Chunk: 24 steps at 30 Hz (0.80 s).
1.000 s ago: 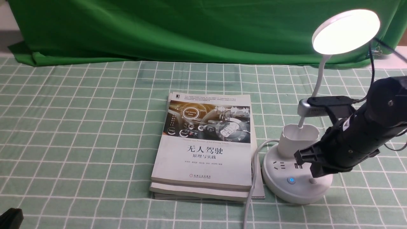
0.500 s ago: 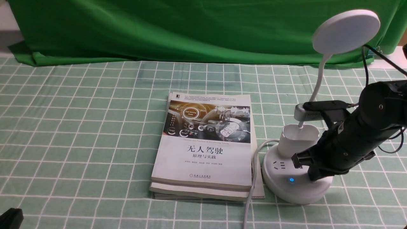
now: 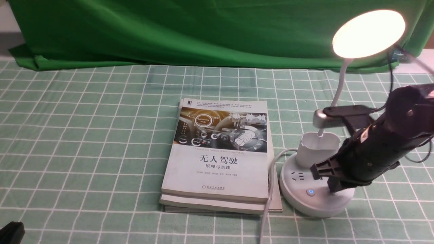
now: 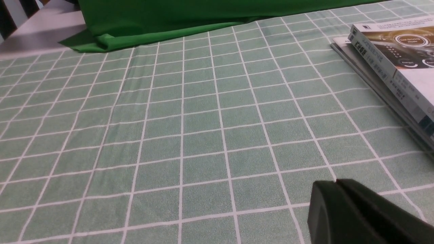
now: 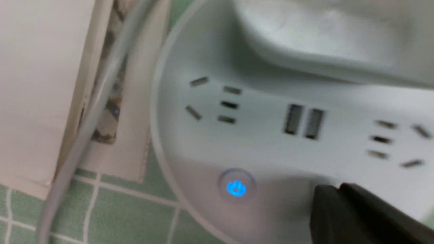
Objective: Turn off the desk lamp on the blue coffee tablecloth by hand.
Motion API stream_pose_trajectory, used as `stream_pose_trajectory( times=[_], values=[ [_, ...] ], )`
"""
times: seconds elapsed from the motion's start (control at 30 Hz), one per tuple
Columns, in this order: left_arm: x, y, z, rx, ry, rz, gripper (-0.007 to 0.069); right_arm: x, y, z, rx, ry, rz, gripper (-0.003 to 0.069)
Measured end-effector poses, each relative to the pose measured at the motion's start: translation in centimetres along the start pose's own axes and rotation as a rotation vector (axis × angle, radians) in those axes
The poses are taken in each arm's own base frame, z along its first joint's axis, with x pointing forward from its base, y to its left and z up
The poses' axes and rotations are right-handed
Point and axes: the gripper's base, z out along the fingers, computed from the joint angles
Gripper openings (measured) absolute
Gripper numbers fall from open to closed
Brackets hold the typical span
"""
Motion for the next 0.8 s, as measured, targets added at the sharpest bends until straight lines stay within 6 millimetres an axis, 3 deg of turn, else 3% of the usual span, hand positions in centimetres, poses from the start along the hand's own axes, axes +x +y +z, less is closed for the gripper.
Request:
stream_pose_trajectory(
  times=[0.13,0.33,0.67,0.8],
  values=[
    [0.0,0.0,0.0,0.0,0.0,0.0,0.0,-0.2,0.4,1.0,-0.008,0.019,-0.005,0.0035],
    [0.0,0.0,0.0,0.0,0.0,0.0,0.0,-0.2,0.4,0.6,-0.007,-0.002,-0.011,0.0035],
    [0.0,0.0,0.0,0.0,0.0,0.0,0.0,1.3,0.7,-6.9,-0.005,-0.189,-0.04,0.0035],
    [0.0,0.0,0.0,0.0,0.0,0.0,0.0,4.5,0.6,-9.8,-0.01,-0.249,-0.035,0.0035]
  ],
)
